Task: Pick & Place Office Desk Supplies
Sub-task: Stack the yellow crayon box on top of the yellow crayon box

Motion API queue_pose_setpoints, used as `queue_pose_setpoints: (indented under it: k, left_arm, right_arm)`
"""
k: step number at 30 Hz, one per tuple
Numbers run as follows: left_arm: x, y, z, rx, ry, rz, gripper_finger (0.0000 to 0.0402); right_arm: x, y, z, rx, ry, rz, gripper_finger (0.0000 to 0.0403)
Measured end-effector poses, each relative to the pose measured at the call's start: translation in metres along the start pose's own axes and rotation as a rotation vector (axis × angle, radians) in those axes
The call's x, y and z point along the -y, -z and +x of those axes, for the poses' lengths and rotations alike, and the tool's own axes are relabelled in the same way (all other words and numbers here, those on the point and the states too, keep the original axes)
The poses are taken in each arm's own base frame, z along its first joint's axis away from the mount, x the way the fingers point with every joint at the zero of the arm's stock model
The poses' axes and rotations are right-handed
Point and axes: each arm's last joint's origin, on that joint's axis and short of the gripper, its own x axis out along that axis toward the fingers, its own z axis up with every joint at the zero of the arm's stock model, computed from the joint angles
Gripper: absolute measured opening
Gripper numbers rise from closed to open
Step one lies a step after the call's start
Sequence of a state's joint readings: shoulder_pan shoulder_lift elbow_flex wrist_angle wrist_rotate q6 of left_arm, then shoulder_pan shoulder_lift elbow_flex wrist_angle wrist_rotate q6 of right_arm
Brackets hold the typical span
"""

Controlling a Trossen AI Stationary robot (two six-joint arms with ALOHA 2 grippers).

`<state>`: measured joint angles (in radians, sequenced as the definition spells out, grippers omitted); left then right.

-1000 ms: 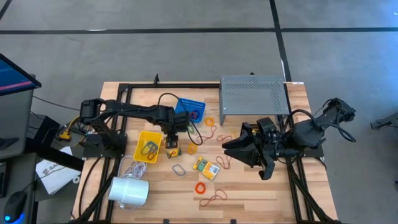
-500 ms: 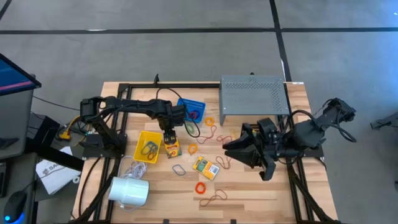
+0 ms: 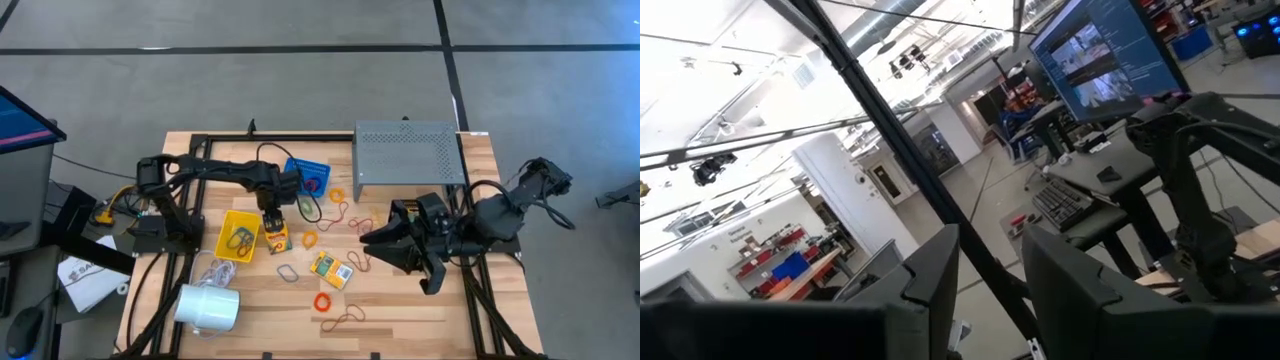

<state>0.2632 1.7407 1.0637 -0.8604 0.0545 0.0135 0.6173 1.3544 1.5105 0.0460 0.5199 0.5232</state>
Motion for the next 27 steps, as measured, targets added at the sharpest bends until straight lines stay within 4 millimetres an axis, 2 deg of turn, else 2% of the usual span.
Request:
queue_pose_setpoints:
  k: [27]
  left_arm:
    - [0.0013, -0.0017, 0.0029, 0.002, 0.052, -0.025, 0.015]
  right_arm:
    - [-0.0048, 0.0028, -0.0035, 0.003, 0.01, -0.006, 0.0111]
